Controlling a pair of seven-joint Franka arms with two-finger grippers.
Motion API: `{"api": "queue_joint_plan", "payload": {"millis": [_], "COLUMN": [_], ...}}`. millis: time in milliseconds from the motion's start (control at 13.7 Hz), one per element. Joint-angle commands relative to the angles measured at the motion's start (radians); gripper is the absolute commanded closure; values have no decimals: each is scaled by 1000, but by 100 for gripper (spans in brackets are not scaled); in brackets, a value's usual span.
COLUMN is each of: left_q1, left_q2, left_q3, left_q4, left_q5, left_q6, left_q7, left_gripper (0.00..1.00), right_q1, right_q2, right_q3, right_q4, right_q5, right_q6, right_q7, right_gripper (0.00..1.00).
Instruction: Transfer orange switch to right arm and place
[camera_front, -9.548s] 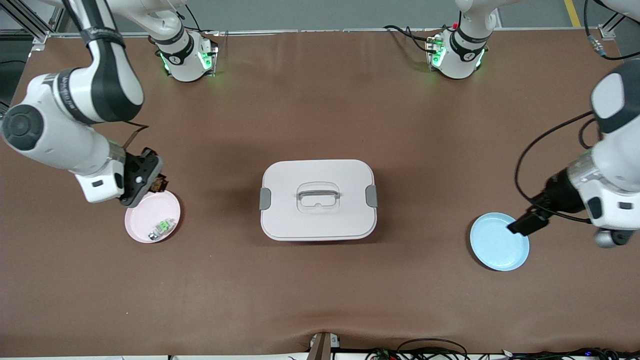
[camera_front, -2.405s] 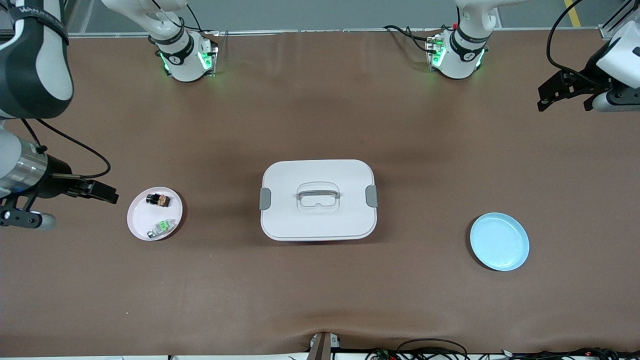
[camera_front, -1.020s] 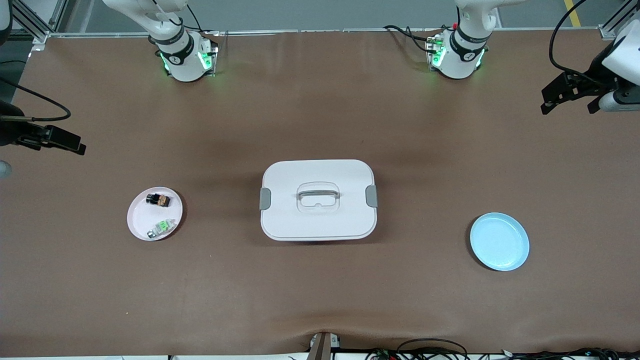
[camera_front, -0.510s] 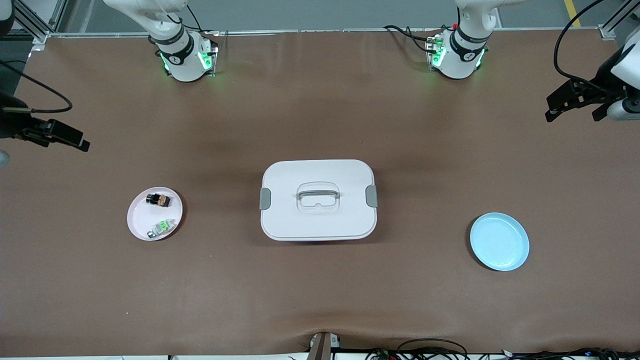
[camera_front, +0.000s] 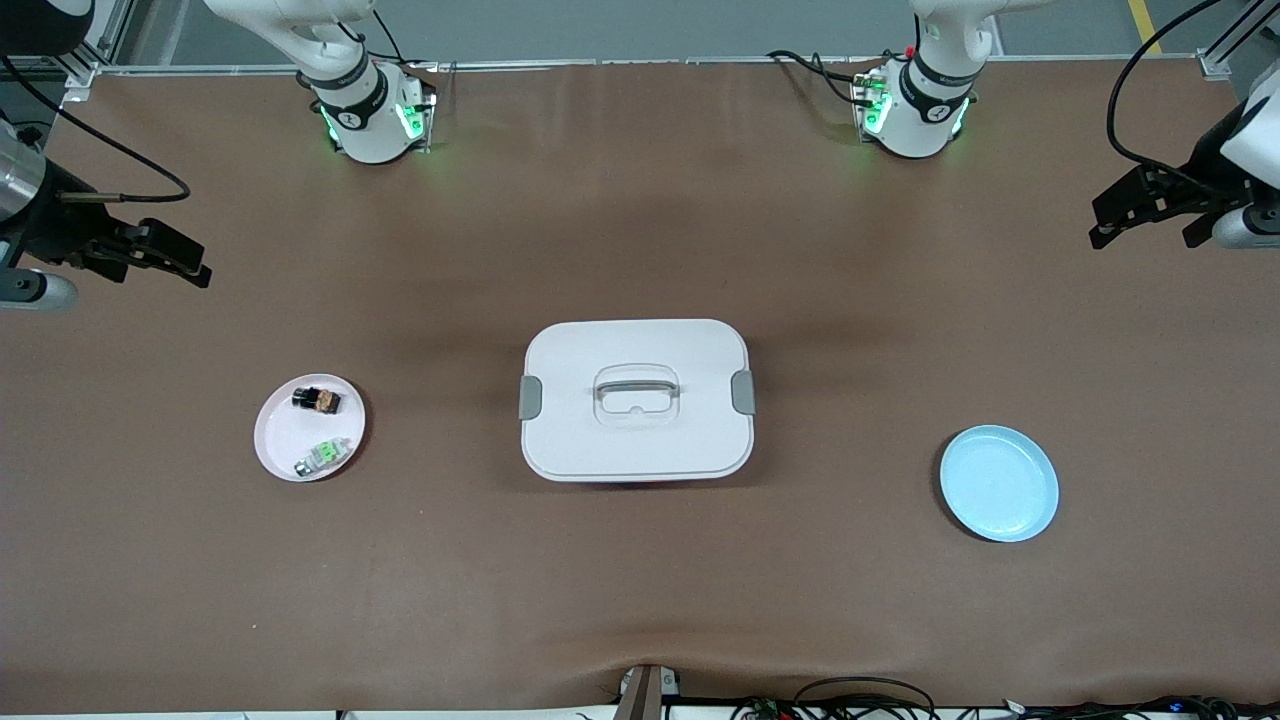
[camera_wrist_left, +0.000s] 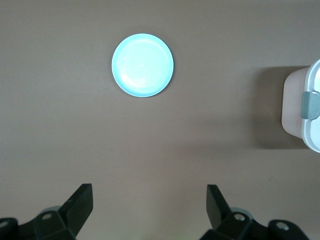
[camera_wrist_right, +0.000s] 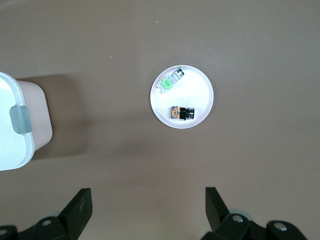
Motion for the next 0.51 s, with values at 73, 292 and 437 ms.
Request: {"api": "queue_joint_plan", "payload": {"millis": [73,292,437], "left_q1": [2,2,3], "left_q2": [6,6,8], "left_q3": [-4,-4,-4], "left_q4": [16,14,17], "left_q5": [9,7,7], "left_q6": [-5,-9,-9], "left_q7": [4,12,15], "left_gripper": [0,0,0], "right_q1": [-7,-6,-5], "right_q2": [-27,-22,-22], "right_q3": [-8,-7,-7], "right_q4": [-27,-1,5], "right_q5": [-12,-3,-3], "right_q6": [7,5,5], "right_q7": [-2,9,10], "right_gripper": [0,0,0]}}
